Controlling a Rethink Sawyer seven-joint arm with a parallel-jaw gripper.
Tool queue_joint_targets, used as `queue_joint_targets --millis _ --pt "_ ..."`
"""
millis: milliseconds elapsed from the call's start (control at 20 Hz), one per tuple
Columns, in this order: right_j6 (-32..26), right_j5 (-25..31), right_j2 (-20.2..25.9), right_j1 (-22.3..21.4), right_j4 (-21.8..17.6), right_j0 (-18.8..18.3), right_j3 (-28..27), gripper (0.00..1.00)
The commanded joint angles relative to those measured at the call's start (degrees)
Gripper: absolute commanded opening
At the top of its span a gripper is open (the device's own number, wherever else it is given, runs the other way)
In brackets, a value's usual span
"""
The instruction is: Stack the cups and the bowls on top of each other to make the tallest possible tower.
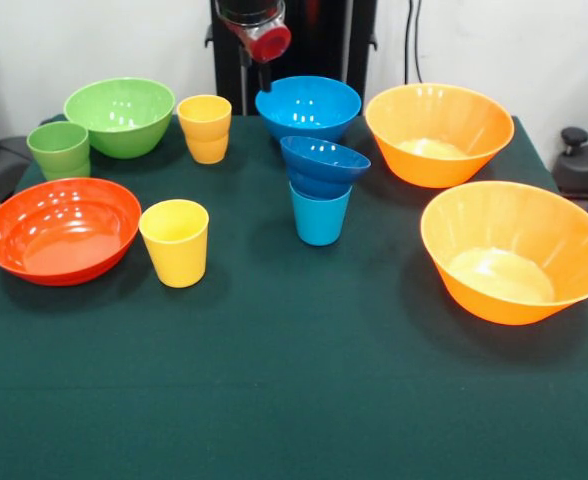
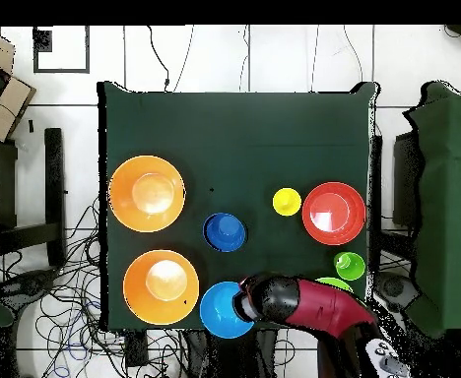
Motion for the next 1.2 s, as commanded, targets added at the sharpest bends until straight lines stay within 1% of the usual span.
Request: queue_joint_targets --millis 50,200,700,1200 --pt "-2.38 -6.74 5.03 3.45 -3.83 1.49 -0.23 1.00" --pt "-1.09 -8.12 4.51 5.13 -4.30 2.42 -1.17 1.00" --pt "0.84 -10.28 2.89 8.33 -4.53 4.99 -2.40 1.00" --pt "1.42 -12.25 1.74 9.94 -3.96 6.69 -2.66 1.00"
